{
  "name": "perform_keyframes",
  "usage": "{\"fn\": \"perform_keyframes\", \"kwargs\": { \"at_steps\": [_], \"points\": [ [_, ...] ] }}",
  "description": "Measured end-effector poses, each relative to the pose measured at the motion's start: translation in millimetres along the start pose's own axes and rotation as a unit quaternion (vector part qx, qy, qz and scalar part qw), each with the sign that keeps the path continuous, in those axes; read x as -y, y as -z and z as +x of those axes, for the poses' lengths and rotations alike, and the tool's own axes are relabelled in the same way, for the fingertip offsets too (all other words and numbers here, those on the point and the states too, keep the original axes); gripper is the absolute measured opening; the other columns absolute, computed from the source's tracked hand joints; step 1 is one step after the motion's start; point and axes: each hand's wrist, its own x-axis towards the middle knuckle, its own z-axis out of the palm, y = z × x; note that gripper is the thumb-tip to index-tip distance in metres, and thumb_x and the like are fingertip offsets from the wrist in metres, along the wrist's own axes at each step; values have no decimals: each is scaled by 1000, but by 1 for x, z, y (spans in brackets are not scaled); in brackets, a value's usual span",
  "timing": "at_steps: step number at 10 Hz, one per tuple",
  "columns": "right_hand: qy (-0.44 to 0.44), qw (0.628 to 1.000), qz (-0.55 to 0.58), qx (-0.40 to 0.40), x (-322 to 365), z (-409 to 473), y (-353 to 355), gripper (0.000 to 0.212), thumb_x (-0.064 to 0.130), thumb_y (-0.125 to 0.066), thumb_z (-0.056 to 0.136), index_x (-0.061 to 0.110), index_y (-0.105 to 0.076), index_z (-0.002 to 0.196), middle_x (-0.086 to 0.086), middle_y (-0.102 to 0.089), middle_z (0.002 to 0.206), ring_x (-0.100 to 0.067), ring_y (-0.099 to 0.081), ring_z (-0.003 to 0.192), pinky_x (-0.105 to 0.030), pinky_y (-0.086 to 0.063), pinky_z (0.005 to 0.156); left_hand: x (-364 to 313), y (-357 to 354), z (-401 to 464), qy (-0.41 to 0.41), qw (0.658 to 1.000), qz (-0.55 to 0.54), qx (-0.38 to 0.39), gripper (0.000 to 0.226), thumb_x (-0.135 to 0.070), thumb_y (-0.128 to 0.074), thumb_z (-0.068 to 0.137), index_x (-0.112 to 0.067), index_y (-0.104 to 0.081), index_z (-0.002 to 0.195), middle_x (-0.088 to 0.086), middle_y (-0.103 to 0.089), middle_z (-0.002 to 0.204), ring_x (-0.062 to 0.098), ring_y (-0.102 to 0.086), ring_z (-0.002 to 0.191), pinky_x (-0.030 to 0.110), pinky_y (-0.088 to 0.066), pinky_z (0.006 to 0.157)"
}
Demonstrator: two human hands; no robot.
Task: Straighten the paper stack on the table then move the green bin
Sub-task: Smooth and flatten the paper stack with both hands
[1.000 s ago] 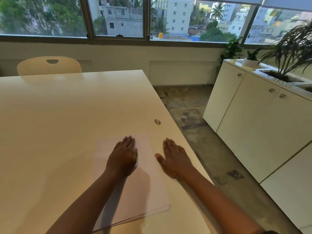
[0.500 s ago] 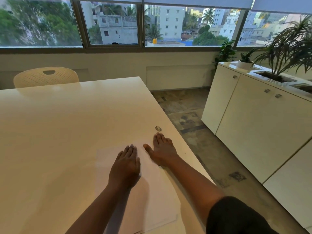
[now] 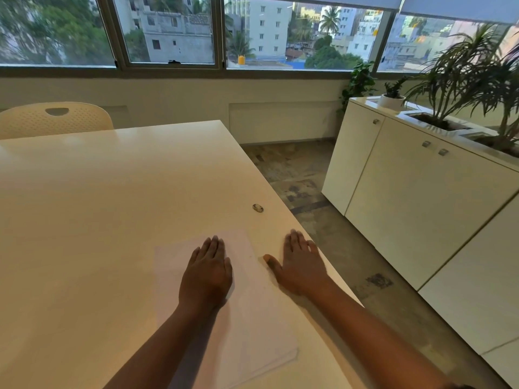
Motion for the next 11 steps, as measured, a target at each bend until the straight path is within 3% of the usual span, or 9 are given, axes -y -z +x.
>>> {"fn": "perform_keyframes", "kwargs": {
  "at_steps": [1, 2, 5, 6, 7, 8, 10, 11],
  "points": [
    [67, 997, 26, -21, 27, 25, 7, 84, 66, -7, 93, 7, 5, 152, -11, 7, 161, -22, 9, 149, -42, 1, 121, 0, 1, 0, 1, 1000, -2, 6, 57, -35, -20, 105, -12, -17, 156, 3, -14, 165, 13, -8, 152, 30, -7, 123],
    [78, 996, 35, -4, 40, 47, 13, 81, 64, -7, 95, 7, 2, 152, -11, 3, 162, -20, 5, 149, -41, -1, 121, 0, 2, 0, 2, 1000, 2, 13, 57, -36, -19, 105, -12, -16, 156, 3, -13, 165, 13, -7, 152, 30, -7, 124],
    [-13, 1000, -20, -4, -2, 3, 7, 85, 65, -5, 94, 4, -2, 152, -13, -4, 162, -23, -2, 150, -42, -3, 120, -2, 4, 1, 8, 1000, 0, 20, 56, -33, -21, 105, -11, -15, 156, 4, -12, 165, 14, -6, 152, 31, -7, 123],
    [25, 1000, 6, -7, -7, -33, 9, 82, 64, -3, 94, 6, -1, 152, -12, -1, 162, -21, 0, 150, -40, -3, 120, -3, 5, 0, 8, 1000, 6, 19, 56, -31, -21, 105, -11, -15, 156, 4, -11, 165, 14, -6, 152, 30, -6, 123],
    [168, 984, 59, -21, -7, -87, -5, 85, 68, 10, 88, 14, 4, 153, -3, 8, 162, -12, 7, 149, -33, 1, 119, -5, 6, 0, 9, 1000, 2, 17, 56, -30, -22, 105, -11, -14, 157, 5, -11, 165, 14, -6, 152, 30, -6, 123],
    [243, 968, 69, 1, -14, -113, -21, 78, 68, 3, 92, 19, 8, 153, 3, 12, 161, -3, 15, 146, -31, 0, 119, -5, 7, 0, 5, 1000, 4, 14, 55, -30, -22, 105, -11, -15, 157, 5, -11, 165, 14, -6, 152, 30, -6, 123],
    [227, 973, 18, -38, -33, -71, -22, 78, 67, 5, 92, 18, 7, 153, 4, 12, 160, -4, 17, 145, -28, 4, 118, -5, 9, -1, 3, 1000, 2, 15, 55, -30, -21, 105, -11, -15, 156, 5, -11, 165, 14, -6, 152, 30, -6, 123],
    [197, 979, 19, -37, -46, -42, -20, 81, 69, 10, 88, 20, 8, 153, 6, 12, 159, -3, 16, 145, -31, -1, 120, -5, 8, -2, 6, 1000, -1, 18, 55, -30, -21, 105, -11, -15, 156, 4, -12, 165, 14, -7, 152, 30, -6, 123]
  ]
}}
